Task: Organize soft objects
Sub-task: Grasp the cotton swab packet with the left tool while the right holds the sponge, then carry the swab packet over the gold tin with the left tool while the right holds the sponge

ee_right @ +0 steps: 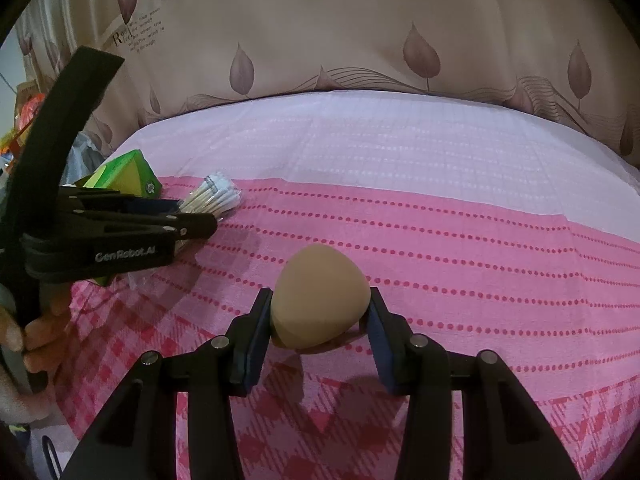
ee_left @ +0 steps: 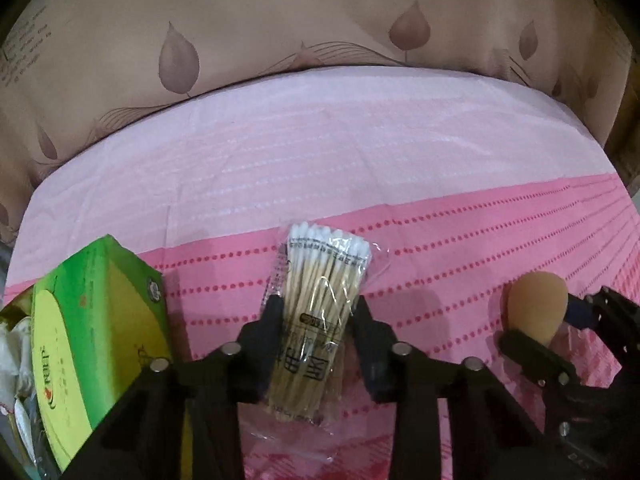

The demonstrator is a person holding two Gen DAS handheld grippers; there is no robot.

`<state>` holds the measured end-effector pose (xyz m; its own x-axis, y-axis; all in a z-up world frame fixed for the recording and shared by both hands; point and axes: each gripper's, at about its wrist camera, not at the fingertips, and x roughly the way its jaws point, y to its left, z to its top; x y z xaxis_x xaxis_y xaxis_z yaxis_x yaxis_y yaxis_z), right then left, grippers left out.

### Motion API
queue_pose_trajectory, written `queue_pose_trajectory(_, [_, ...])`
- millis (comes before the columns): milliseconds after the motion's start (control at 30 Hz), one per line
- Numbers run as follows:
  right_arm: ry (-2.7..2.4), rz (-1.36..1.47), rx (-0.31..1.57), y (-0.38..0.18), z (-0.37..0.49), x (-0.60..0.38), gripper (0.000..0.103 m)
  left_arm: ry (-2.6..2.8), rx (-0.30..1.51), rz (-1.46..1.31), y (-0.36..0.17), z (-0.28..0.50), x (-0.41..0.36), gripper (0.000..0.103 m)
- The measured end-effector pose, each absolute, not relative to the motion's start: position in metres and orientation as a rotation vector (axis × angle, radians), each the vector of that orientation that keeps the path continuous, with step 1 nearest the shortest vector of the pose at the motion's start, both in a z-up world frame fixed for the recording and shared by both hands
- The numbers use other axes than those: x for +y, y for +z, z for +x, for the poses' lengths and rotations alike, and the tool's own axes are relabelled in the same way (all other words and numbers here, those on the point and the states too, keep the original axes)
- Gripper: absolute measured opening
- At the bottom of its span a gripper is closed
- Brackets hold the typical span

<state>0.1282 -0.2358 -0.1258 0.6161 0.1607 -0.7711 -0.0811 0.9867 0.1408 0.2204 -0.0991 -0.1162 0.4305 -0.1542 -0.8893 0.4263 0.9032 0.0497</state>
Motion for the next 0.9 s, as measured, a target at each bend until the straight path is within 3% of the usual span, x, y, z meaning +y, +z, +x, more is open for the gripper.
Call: queue_pose_trajectory(900, [0.106,0.023,0.907,-0.128,0.129,-0.227,0.043,-0.379,0.967,0.204,-0.043,0.140,-0.054,0.028])
